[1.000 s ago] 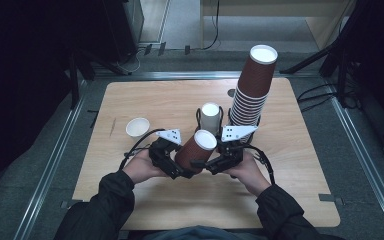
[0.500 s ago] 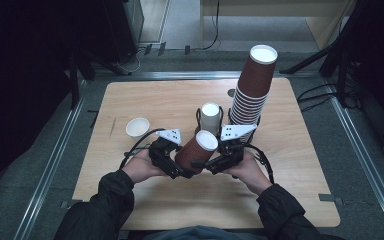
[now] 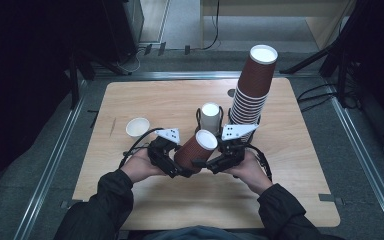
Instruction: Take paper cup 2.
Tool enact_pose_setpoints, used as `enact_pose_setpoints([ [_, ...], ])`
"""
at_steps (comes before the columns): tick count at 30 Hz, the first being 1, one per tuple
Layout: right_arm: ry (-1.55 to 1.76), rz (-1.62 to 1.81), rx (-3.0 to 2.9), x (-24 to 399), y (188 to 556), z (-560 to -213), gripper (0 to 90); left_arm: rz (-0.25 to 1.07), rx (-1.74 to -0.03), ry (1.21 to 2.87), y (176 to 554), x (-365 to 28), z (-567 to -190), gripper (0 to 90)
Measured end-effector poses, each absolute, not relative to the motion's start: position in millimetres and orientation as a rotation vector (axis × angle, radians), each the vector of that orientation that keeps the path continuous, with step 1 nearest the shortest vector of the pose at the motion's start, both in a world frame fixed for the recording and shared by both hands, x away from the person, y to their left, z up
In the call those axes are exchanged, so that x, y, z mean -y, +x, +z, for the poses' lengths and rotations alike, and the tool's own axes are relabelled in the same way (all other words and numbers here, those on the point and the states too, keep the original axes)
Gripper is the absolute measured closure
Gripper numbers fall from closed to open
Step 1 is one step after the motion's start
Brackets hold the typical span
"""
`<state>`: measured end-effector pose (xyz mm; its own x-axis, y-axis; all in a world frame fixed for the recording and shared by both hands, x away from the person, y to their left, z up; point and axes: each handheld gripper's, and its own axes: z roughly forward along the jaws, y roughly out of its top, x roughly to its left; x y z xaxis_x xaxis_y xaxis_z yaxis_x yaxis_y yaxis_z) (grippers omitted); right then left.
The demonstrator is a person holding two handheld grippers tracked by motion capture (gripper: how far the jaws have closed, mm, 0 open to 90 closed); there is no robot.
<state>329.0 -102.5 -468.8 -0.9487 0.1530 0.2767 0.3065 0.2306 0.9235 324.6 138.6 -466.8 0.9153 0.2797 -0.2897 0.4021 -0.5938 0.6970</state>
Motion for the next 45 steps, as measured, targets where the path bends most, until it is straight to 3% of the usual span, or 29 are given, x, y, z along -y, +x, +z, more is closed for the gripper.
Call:
enact_pose_setpoints([
  [18, -0.481, -1.74, 2.475, 120.0, 329.7, -464.5, 15.9, -0.102, -0.502, 2.236, 325.0, -161.5, -452.8, 8.9],
  [36, -0.449, -1.458, 2.734, 124.8, 313.4, -473.5, 16.3, 0.064, -0.502, 2.472, 325.7, -160.3, -457.2, 8.9],
  [45, -0.476, -1.45, 2.757, 132.1, 318.3, -473.3, 16.5, 0.076, -0.509, 2.536, 331.4, -156.6, -467.9, 8.9],
])
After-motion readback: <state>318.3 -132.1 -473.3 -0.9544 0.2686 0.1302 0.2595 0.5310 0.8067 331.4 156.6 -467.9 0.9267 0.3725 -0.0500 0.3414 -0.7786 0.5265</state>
